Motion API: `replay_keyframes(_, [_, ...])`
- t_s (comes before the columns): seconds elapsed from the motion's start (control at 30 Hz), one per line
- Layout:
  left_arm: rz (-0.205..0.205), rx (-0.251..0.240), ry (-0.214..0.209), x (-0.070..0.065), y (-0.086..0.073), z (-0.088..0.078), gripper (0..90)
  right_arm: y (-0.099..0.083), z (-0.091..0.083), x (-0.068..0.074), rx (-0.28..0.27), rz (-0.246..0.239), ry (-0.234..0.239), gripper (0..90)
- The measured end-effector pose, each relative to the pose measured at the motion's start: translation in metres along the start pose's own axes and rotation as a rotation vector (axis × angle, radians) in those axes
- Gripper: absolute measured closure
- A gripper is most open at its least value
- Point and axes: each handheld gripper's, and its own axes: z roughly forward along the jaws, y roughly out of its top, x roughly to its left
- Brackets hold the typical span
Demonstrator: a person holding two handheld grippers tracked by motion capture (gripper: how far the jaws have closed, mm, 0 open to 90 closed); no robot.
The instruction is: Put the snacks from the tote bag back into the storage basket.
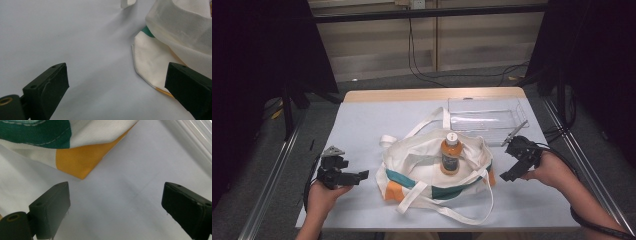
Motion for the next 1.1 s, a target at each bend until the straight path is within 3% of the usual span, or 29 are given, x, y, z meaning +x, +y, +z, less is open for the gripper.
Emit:
replay_keyframes(0.13, [0.016, 0.012, 0.0, 0.001, 0.0, 0.0, 4.7, 0.003, -0.004, 0.0, 0.005, 0.006, 0.009, 8.0])
replay_keyframes(0.17, [-0.001, 0.001, -0.001, 0.0, 0.0, 0.0, 4.8, 0.004, -0.005, 0.0, 0.008, 0.004, 0.011, 8.0])
replay_keyframes(1.1, [-0.006, 0.008, -0.007, -0.001, 0.0, 0.001, 4.8, 0.032, -0.036, 0.003, 0.045, -0.035, 0.03, 7.9])
